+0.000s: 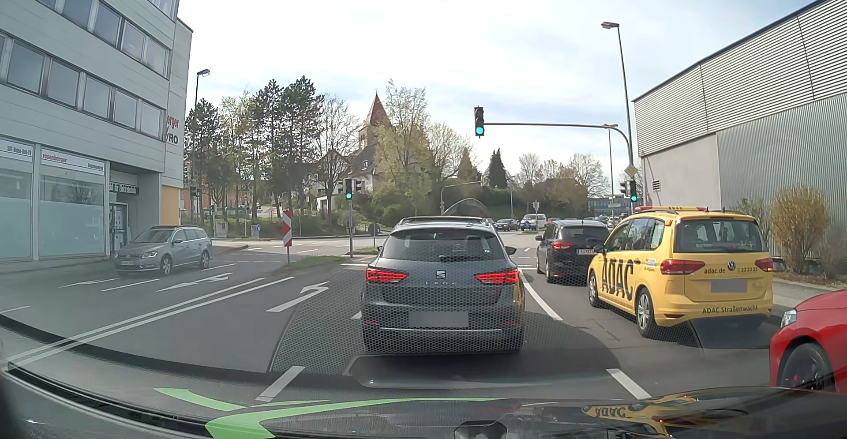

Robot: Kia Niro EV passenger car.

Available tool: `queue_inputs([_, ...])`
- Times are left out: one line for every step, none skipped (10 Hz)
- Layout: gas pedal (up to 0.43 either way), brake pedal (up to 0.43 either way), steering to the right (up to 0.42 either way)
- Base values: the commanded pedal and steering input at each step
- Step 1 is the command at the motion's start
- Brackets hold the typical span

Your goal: Follow the waypoints while adhering to traffic rules and regulations

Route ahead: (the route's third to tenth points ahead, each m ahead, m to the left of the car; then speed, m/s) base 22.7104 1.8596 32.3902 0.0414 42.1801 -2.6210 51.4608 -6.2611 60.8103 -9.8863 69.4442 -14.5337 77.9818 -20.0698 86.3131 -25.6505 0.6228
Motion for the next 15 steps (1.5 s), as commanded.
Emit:
queue_inputs([0.319, 0.000, 0.002])
queue_inputs([0.319, 0.000, 0.002])
queue_inputs([0.319, 0.000, 0.002])
queue_inputs([0.319, 0.000, 0.002])
queue_inputs([0.319, 0.000, 0.002])
queue_inputs([0.319, 0.000, 0.003])
queue_inputs([0.319, 0.000, 0.002])
queue_inputs([0.331, 0.000, 0.002])
queue_inputs([0.331, 0.000, 0.002])
queue_inputs([0.331, 0.000, 0.003])
queue_inputs([0.339, 0.000, 0.003])
queue_inputs([0.339, 0.000, 0.003])
queue_inputs([0.339, 0.000, 0.004])
queue_inputs([0.339, 0.000, 0.006])
queue_inputs([0.339, 0.000, 0.009])
